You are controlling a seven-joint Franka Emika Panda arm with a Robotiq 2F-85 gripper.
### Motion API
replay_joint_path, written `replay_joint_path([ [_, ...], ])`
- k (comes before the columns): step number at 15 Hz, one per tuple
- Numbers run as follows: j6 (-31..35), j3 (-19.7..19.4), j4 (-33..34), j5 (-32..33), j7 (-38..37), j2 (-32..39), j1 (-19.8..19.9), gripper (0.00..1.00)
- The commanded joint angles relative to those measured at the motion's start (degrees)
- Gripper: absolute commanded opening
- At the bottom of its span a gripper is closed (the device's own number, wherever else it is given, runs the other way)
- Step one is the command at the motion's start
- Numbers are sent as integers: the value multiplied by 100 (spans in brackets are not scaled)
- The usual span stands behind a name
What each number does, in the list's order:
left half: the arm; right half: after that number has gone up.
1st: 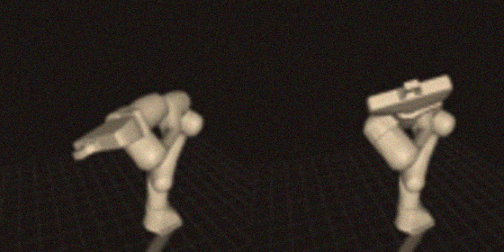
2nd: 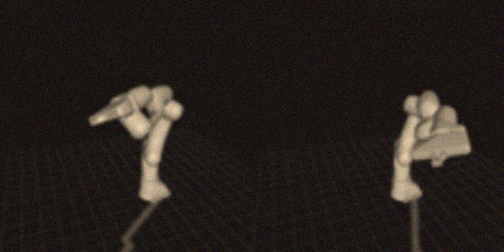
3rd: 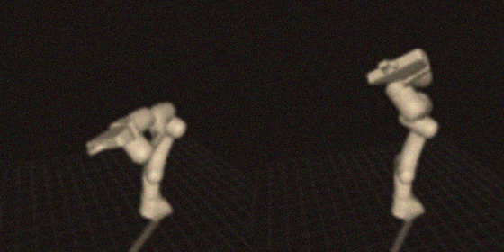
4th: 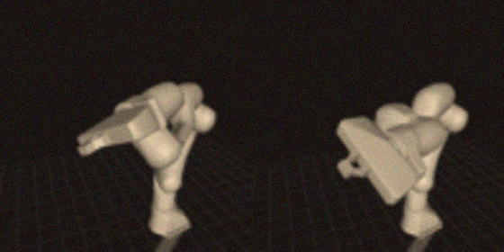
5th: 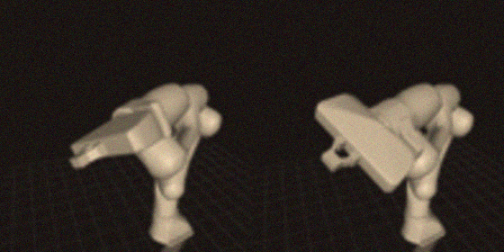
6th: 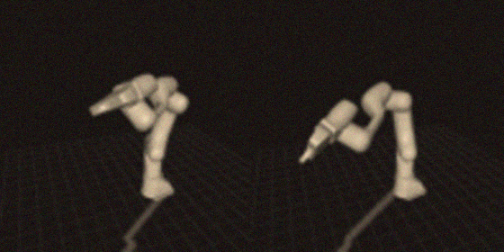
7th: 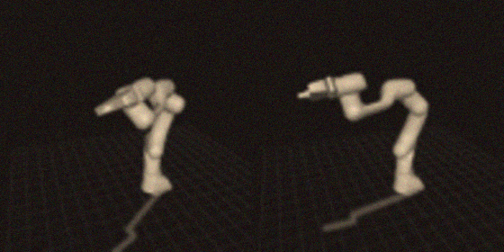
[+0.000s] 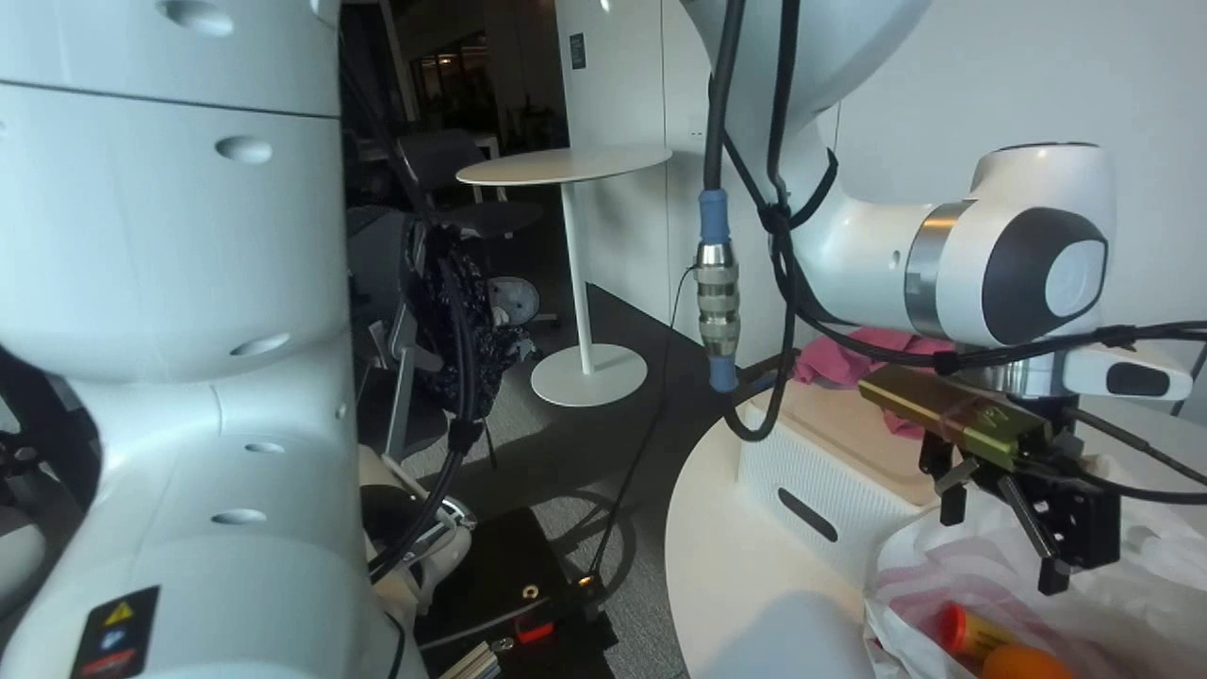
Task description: Remove the items from the white basket and put them in the plastic bag
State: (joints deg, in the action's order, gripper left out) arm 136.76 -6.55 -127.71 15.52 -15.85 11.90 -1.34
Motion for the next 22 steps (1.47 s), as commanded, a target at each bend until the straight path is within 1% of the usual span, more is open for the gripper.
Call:
replay_joint_path([
  [1,-456,519,-5,-1305,1092,-929,59,100],
  [4,-266,913,248,-2074,1584,-996,-200,100],
  [5,-38,1063,342,-2084,1620,-882,-327,100],
  [6,202,1200,434,-2052,1612,-753,-445,100],
  [9,901,1501,813,-1624,1383,-187,-764,100],
  [11,1295,1510,1210,-1087,1110,307,-959,100],
  [12,1503,1421,1425,-713,911,566,-1076,100],
  [14,1816,1088,1782,119,333,959,-1393,100],
  [17,2048,305,2357,1243,-579,1469,-1930,100],
  [20,2043,-374,2807,2006,-1251,1900,-2374,100],
  [22,1951,-551,2978,2244,-1460,2189,-2466,100],
])
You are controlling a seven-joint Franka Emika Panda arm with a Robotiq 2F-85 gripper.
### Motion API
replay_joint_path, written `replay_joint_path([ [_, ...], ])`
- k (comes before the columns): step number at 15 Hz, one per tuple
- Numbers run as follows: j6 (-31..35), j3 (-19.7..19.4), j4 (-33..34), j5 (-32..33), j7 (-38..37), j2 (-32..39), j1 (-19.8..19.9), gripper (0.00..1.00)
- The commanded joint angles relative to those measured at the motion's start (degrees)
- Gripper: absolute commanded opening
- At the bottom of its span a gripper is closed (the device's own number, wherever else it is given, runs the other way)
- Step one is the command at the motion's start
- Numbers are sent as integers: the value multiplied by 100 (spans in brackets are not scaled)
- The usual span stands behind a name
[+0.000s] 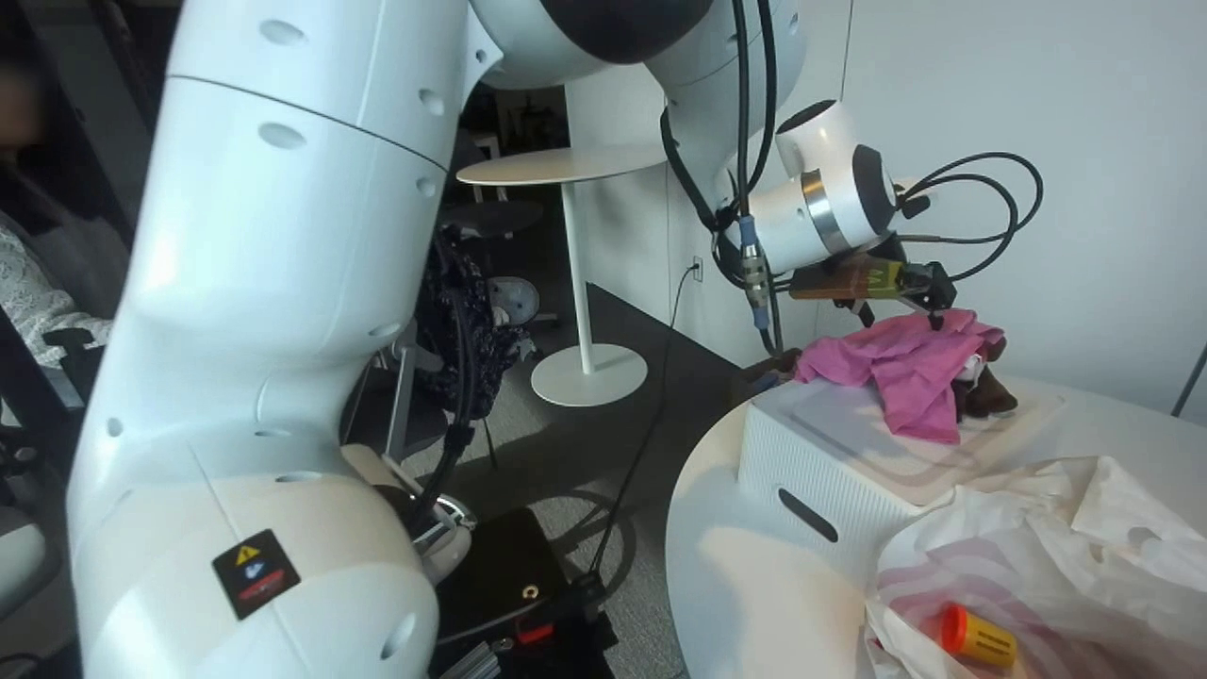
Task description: Remove the items from the white basket and put them in the plastic bag
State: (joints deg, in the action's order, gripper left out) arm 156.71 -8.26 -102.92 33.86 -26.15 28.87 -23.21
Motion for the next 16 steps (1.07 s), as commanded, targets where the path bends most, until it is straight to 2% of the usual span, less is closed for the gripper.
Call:
replay_joint_path([
  [1,-94,-407,544,465,-466,639,-298,100],
  [5,-205,-463,670,500,-459,1059,-348,100],
  [6,-251,-455,720,473,-406,1115,-346,75],
  [7,-259,-470,726,476,-392,1121,-344,74],
  [8,-281,-473,753,465,-387,1110,-345,68],
  [13,-531,-438,476,453,-285,659,-245,31],
  [15,-860,-408,335,410,-254,426,-172,16],
  [16,-1123,-266,213,240,-81,225,-31,9],
])
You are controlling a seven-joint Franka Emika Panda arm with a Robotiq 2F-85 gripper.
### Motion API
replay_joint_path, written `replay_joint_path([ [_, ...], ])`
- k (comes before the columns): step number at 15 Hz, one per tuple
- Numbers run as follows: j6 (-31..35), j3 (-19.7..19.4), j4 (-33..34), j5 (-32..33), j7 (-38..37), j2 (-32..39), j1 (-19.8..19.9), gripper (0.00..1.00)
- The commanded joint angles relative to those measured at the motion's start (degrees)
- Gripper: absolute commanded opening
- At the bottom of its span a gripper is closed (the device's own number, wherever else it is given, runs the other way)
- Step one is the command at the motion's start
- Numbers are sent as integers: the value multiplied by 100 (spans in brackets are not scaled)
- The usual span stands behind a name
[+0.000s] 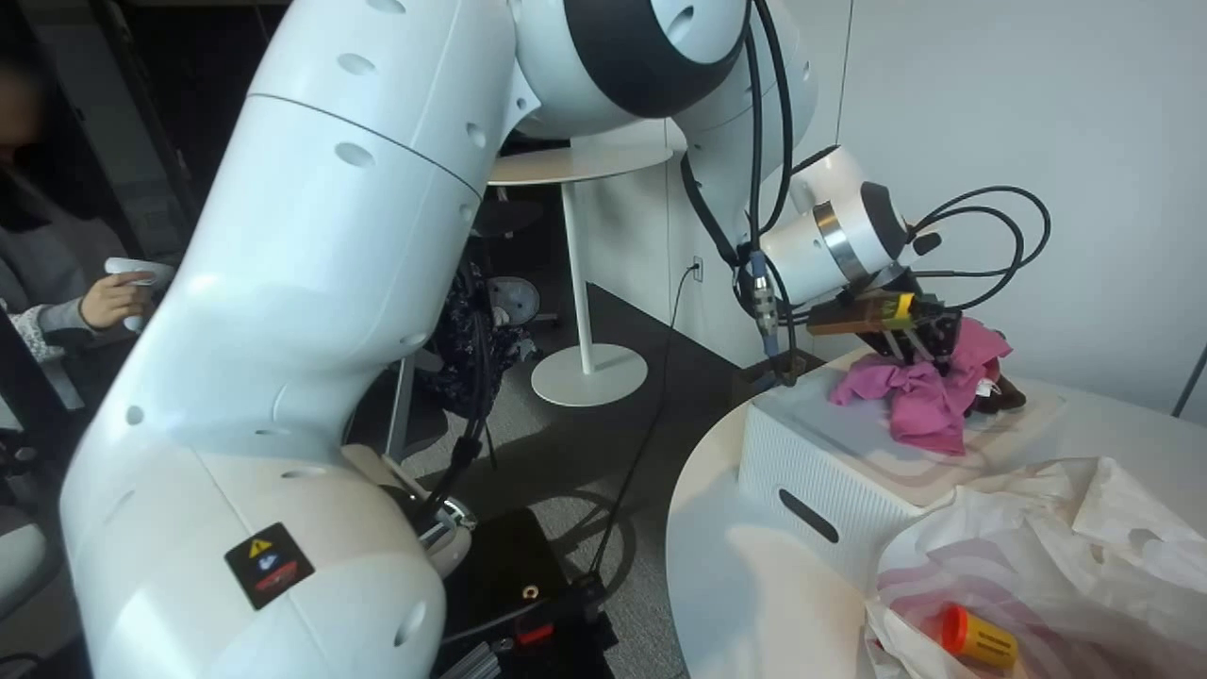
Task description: Remove the items from the white basket and put them in the plastic bag
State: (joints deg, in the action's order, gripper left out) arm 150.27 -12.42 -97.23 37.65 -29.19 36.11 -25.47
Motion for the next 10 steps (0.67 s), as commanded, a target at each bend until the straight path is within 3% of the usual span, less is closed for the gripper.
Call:
replay_joint_path([
  [1,-783,397,-478,-430,588,-699,417,2],
  [5,-1939,857,-645,-1406,1524,-1397,996,4],
  [10,-2614,1095,-740,-2087,1908,-2285,1524,4],
])
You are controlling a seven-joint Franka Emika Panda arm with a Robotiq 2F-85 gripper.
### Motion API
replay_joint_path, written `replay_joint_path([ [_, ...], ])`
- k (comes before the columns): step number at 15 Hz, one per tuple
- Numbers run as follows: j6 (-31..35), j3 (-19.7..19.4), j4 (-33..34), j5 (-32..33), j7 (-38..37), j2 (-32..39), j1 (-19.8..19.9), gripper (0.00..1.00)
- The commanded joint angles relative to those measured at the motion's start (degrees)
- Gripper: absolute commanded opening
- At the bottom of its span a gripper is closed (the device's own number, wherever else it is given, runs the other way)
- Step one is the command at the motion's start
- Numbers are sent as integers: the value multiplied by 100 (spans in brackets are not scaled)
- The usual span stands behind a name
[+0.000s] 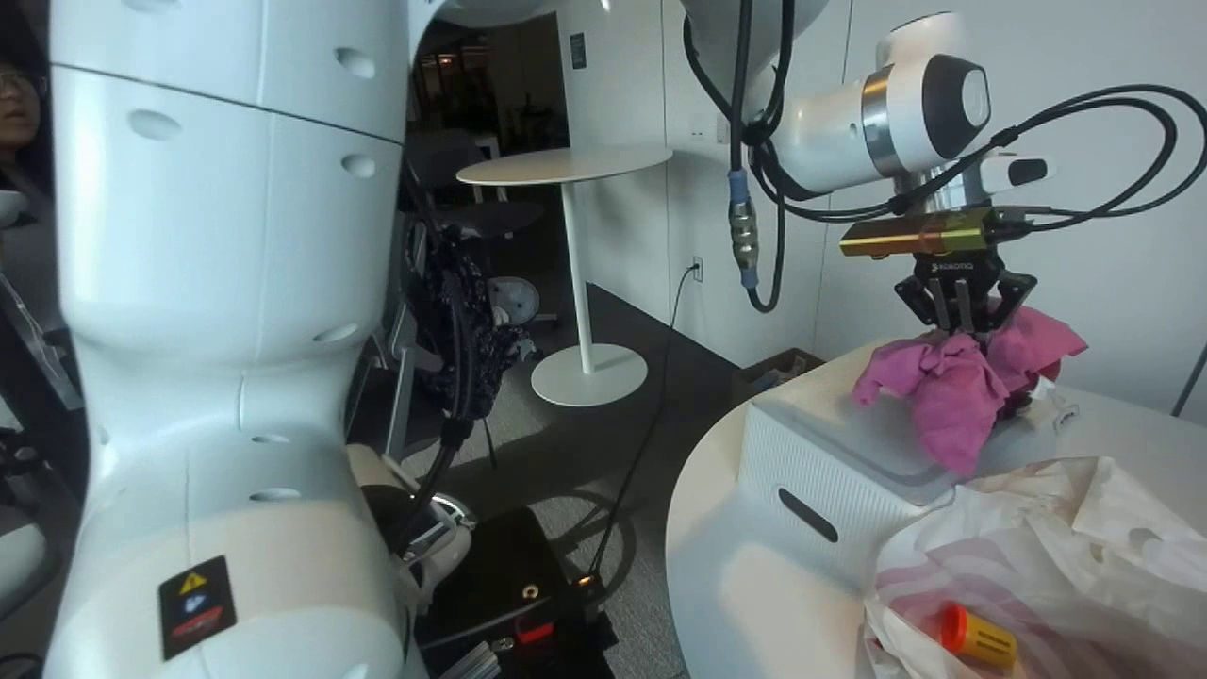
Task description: Remove the items from the white basket and put them in the plastic bag
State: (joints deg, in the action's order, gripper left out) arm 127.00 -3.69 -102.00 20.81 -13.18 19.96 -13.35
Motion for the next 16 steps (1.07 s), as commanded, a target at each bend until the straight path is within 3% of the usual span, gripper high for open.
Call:
replay_joint_path([
  [1,-401,223,-271,-451,286,-822,374,4],
  [11,-2330,155,-808,-362,78,-2221,1054,4],
  [16,-3115,146,-1257,-599,324,-2178,1286,4],
])
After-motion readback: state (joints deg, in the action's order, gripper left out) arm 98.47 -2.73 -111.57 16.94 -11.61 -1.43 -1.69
